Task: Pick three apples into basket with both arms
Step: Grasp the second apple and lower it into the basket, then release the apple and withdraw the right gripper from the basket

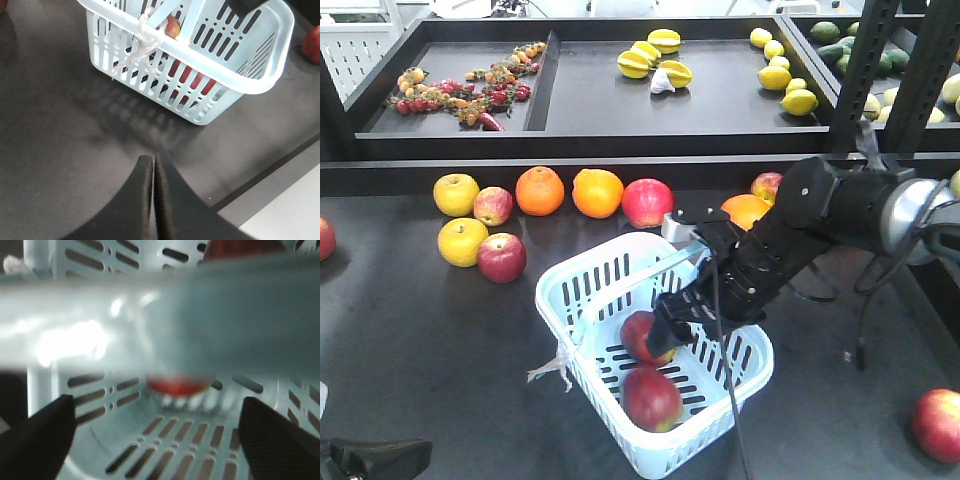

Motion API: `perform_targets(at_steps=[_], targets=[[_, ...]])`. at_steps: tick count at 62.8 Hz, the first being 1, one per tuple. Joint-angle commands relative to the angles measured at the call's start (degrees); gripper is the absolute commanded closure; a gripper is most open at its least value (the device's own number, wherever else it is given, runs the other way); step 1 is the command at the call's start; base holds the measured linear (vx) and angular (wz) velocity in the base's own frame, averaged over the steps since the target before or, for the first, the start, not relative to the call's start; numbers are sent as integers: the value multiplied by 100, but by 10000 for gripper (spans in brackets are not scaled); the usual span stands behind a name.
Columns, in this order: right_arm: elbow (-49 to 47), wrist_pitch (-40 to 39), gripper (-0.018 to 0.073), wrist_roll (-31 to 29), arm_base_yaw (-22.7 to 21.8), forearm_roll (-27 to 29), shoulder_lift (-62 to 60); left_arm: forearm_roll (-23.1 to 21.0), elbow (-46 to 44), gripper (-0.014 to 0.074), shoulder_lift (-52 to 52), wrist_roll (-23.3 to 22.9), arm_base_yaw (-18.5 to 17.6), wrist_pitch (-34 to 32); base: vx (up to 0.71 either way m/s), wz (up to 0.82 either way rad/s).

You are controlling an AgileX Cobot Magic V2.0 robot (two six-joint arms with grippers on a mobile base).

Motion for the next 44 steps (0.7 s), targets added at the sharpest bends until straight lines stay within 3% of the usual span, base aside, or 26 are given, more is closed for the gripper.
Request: perform_targets(at_steps=[1,16,26,35,39,44], targets=[[-145,272,79,297,-39,-224,-514,-135,-132,603,-24,-15,-8,-196,0,0],[-93,649,574,851,-39,-987,-1277,-135,-132,603,-24,-15,-8,-178,0,0],[377,559,568,1072,-39,-1140,-2048,-135,-132,603,-24,-15,-8,-165,0,0],[1317,1,568,1327,-39,-1504,-3023,-135,-132,603,-24,-15,-8,-165,0,0],[1698,-204,568,1577,-39,-1952,-3401,-135,-132,603,-24,-15,-8,-159,0,0],[2046,-352,568,2340,-39,-2847,-3917,-135,-132,603,-24,-15,-8,-159,0,0]])
